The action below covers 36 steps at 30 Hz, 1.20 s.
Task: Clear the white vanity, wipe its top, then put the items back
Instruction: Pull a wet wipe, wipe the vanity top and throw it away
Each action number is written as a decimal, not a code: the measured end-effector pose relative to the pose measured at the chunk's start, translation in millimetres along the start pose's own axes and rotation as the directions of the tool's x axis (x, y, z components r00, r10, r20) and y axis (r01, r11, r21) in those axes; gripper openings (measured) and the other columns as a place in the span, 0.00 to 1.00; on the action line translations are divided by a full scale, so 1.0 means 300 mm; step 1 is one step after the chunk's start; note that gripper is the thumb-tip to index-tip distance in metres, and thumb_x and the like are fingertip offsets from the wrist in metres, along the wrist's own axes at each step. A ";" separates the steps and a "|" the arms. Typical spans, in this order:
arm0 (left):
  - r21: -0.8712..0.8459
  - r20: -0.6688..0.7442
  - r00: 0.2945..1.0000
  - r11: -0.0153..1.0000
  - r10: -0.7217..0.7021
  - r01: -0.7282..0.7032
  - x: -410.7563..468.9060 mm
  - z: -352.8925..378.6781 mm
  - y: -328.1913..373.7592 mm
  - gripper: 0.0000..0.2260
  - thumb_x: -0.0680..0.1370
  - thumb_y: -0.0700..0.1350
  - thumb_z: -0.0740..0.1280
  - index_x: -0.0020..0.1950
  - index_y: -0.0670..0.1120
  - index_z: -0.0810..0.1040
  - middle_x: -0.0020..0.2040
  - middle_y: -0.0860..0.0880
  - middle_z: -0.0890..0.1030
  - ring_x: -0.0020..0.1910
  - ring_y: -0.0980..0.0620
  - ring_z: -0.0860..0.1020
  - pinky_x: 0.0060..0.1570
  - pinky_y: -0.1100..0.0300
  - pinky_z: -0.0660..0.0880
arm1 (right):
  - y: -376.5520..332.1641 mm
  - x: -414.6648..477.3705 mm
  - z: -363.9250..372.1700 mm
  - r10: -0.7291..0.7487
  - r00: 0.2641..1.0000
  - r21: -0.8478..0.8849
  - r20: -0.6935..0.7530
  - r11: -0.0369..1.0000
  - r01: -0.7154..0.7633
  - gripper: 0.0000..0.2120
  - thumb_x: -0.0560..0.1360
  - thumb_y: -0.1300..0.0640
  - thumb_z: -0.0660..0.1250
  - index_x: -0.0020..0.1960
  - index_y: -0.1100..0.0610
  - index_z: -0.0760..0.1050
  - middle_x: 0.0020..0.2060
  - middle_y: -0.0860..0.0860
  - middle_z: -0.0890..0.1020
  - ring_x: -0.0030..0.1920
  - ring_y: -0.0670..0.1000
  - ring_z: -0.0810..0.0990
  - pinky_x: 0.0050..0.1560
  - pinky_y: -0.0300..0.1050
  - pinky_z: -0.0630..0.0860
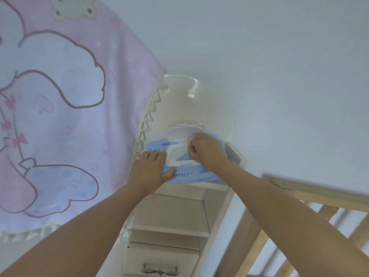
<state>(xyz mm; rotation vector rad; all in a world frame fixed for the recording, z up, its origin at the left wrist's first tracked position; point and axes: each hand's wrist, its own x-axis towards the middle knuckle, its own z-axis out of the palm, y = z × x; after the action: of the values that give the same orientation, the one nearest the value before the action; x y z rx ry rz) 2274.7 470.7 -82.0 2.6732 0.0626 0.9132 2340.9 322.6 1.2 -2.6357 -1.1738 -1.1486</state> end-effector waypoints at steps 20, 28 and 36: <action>0.135 0.119 0.993 0.991 0.002 -0.019 0.047 -0.065 0.007 0.45 0.57 0.70 0.36 0.68 0.57 0.65 0.65 0.50 0.70 0.63 0.47 0.67 0.60 0.52 0.62 | 0.013 0.002 -0.031 0.129 0.819 0.414 0.559 0.813 -0.410 0.19 0.72 0.67 0.58 0.28 0.54 0.57 0.25 0.50 0.61 0.28 0.47 0.58 0.27 0.36 0.56; 0.121 0.140 0.990 0.993 -0.031 0.013 0.069 -0.076 -0.004 0.45 0.54 0.73 0.36 0.67 0.63 0.64 0.64 0.55 0.70 0.64 0.50 0.66 0.59 0.55 0.62 | 0.048 -0.012 0.016 0.232 0.702 0.528 0.673 0.514 -0.676 0.15 0.75 0.63 0.57 0.30 0.55 0.66 0.31 0.55 0.69 0.35 0.52 0.65 0.38 0.45 0.62; 0.143 0.165 0.985 0.990 -0.042 0.018 0.049 -0.086 -0.030 0.45 0.53 0.74 0.37 0.66 0.64 0.66 0.63 0.56 0.70 0.65 0.52 0.64 0.61 0.55 0.59 | 0.083 -0.020 -0.022 0.281 0.742 0.768 0.609 0.025 -0.640 0.14 0.76 0.65 0.57 0.33 0.56 0.70 0.26 0.48 0.72 0.29 0.44 0.67 0.33 0.33 0.67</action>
<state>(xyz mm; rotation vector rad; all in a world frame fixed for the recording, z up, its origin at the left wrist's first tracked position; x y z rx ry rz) 2271.4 488.4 -56.9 2.8616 0.1337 0.6945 2350.5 299.1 8.2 -1.7638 -0.5017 0.2386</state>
